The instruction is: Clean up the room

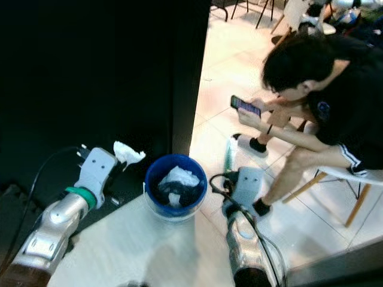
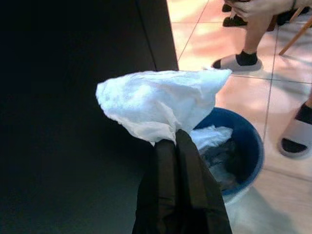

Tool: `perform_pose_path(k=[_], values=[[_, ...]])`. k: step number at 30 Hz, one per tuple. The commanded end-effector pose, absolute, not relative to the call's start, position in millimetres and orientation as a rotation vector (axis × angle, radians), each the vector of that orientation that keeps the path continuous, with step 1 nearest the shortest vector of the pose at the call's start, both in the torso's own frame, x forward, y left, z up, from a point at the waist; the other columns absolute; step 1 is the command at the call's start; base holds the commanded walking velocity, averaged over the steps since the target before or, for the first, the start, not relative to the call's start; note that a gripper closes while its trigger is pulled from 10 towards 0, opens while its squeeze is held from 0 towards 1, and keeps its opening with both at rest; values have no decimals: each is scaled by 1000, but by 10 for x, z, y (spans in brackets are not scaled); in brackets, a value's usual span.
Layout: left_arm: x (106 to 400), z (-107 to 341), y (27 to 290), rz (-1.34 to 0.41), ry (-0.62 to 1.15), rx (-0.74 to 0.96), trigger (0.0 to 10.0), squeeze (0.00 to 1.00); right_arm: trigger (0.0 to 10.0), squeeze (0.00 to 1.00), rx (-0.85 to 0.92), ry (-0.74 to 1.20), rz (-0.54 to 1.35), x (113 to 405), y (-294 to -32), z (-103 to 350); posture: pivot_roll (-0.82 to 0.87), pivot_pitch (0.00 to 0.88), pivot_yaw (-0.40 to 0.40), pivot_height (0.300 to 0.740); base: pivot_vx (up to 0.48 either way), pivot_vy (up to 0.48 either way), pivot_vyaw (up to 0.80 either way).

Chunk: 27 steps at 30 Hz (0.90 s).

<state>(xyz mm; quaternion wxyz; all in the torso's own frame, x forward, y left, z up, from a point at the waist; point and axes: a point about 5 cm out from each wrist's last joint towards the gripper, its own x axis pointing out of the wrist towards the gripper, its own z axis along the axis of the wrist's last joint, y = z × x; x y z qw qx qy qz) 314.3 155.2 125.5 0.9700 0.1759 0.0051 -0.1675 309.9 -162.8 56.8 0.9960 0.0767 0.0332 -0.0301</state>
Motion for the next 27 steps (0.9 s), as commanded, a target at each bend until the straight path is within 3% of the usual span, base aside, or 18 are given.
perform_pose_path(k=[1, 14, 17, 20, 27], values=[[3137, 1207, 1506, -366, 25, 340, 10000, 0, 10000, 0, 150, 79, -82, 3049, -1705, 509, 129, 104, 64, 740, 469, 0, 0], [3117, 1202, 1314, -528, 53, 239, 10000, 0, 10000, 0, 46, 119, -65, 3059, -1752, 468, 126, 115, 49, 740, 469, 0, 0], [3031, 1165, 1230, -692, 115, 145, 10000, 0, 10000, 0, 40, 126, -66, 3051, -1741, 445, 118, 115, 45, 740, 447, 0, -708], [2990, 1147, 1206, -768, 146, 128, 10000, 0, 10000, 0, 61, 115, -82, 3046, -1742, 447, 118, 115, 45, 740, 0, 0, -775], [2934, 1167, 1153, -856, 151, 110, 10000, 0, 10000, 0, 12, 130, -69, 3070, -1752, 446, 119, 112, 34, 740, 0, 0, 0]])
